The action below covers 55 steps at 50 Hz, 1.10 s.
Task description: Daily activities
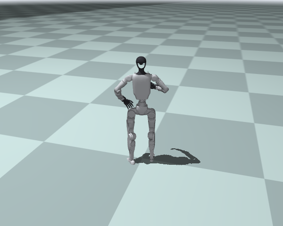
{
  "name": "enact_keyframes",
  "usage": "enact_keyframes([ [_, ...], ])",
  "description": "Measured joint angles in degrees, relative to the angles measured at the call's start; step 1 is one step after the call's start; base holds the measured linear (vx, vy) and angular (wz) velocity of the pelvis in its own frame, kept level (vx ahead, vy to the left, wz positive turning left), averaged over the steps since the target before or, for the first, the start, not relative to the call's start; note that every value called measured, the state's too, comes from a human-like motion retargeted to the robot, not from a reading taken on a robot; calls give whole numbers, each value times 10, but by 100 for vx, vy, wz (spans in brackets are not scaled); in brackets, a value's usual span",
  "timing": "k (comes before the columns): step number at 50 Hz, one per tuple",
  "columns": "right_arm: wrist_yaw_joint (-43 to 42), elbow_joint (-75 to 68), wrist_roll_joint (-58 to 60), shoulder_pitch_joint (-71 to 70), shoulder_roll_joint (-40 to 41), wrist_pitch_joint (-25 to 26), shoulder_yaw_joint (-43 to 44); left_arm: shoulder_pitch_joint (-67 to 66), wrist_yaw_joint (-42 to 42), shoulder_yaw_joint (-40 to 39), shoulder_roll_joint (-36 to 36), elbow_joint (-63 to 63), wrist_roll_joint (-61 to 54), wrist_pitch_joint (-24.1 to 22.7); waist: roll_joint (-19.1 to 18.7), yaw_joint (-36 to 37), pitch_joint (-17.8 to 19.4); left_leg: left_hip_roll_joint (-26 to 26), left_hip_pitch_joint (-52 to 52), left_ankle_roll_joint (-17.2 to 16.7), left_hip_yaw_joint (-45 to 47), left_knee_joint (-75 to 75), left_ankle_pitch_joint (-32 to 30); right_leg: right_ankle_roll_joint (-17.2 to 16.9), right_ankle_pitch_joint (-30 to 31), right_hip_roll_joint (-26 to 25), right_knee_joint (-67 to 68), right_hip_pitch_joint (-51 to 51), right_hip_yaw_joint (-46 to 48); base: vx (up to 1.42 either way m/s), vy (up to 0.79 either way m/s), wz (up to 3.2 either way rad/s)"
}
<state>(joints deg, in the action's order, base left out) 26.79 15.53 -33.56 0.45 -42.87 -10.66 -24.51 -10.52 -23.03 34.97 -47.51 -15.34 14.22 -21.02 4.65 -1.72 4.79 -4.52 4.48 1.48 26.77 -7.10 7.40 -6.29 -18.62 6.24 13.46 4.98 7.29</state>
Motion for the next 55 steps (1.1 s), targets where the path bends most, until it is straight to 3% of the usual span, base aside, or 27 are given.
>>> enact_keyframes([
  [7, -33, 62, 9, -120, 29, -22, 20, 56, 11, 37, 26, -55, 35, -3, 7, 0, -8, 3, -1, 9, 3, -11, -1, -2, -1, 2, 3, 6, -14, -1, 0, -24],
  [15, -66, 108, 9, -205, 51, -50, 37, 84, 2, 76, 9, -55, 48, -32, 12, 8, -10, 7, 4, 15, 7, -13, -8, -10, -1, 3, -2, 7, -24, 0, -2, -22],
  [27, -3, 124, -35, -211, 57, -39, 1, 124, -33, 93, -78, 79, 4, -78, 13, 22, -10, 12, 24, 17, 24, 8, -27, -19, 1, 0, -22, -2, -27, 2, -3, -20],
  [43, 29, 100, -101, -191, 117, -43, 21, 238, -100, 124, -135, 194, -78, -91, 25, 15, -15, 9, 32, 22, 39, -14, -30, -27, -16, 0, -10, -1, -33, 2, -2, -17],
  [55, 86, 23, -110, -226, 67, -11, -68, 532, 19, 132, -50, 231, -138, -97, 30, 25, -31, 8, 24, 25, 41, -38, -23, -34, -19, 3, -12, 2, -34, 0, 0, 0],
])
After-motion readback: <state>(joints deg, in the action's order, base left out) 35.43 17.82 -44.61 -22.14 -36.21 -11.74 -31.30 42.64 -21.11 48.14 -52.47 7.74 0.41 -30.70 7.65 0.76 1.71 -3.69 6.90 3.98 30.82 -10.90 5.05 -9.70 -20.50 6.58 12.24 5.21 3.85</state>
